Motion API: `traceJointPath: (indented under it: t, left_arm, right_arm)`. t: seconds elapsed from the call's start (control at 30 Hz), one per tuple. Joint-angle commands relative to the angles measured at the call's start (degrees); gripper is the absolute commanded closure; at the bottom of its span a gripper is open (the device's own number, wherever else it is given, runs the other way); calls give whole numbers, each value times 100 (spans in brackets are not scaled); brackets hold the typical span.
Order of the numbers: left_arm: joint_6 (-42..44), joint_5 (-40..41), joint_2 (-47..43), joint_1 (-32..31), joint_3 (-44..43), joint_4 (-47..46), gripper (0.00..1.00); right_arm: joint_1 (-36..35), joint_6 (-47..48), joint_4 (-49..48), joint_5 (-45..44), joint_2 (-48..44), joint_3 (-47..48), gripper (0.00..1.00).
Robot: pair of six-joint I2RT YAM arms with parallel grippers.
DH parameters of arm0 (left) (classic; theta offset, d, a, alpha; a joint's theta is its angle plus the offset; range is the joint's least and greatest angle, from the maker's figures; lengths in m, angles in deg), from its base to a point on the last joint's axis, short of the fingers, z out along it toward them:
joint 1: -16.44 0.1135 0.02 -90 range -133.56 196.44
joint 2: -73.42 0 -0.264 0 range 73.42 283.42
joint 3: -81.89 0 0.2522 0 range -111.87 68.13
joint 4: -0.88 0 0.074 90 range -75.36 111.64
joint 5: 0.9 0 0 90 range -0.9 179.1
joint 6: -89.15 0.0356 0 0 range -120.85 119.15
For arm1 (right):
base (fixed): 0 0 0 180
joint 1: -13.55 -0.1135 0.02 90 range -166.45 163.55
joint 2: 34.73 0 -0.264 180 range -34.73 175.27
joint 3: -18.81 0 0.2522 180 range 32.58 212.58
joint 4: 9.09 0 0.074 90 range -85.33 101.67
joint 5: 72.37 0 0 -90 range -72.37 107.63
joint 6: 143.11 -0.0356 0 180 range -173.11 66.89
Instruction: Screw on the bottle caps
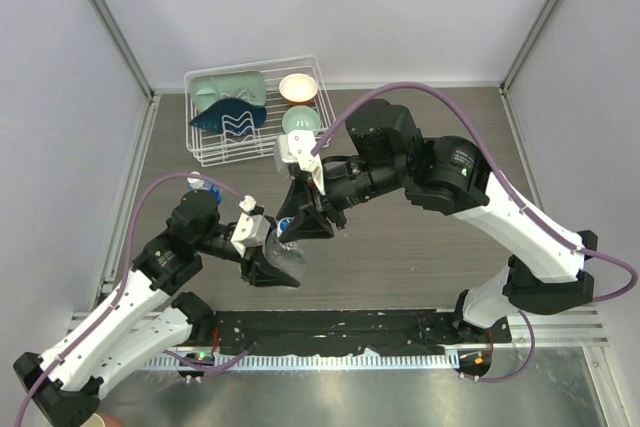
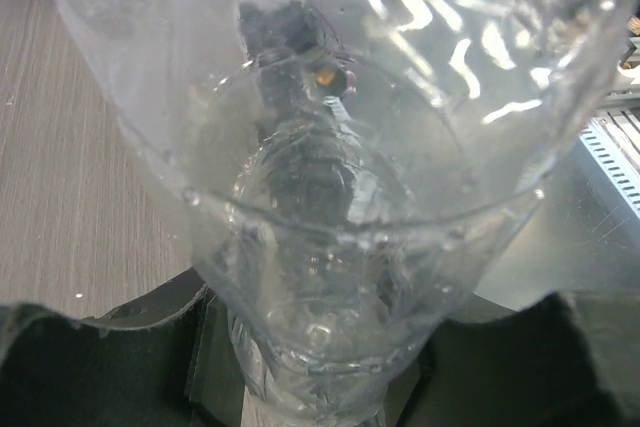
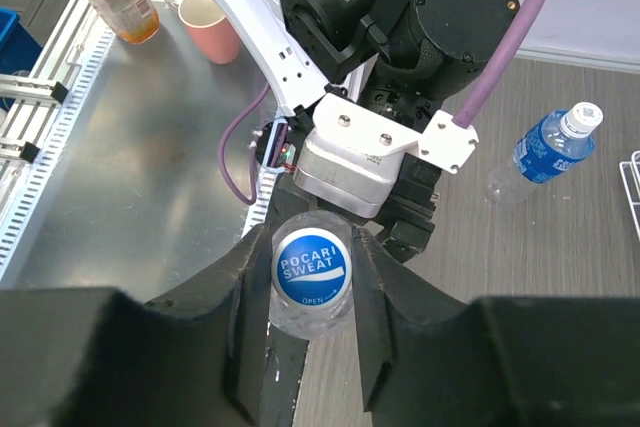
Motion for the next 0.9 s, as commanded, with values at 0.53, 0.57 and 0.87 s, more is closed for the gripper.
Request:
traceJointPath:
  t: [0.53,0.57,0.87]
  left_arm:
    - [-194,3083,-113,40,-196,-981,100]
    - [-212,3416,-113,49,-205,-1034,100]
    - [-89,4491,-156,49,-108,-1325,100]
  right_arm:
    - [12,-1645,170,-3952,439,-187,99]
    - [12,-1875,214,-4211,518,-152,99]
    - [47,-3422,820,-5734,1608,857,99]
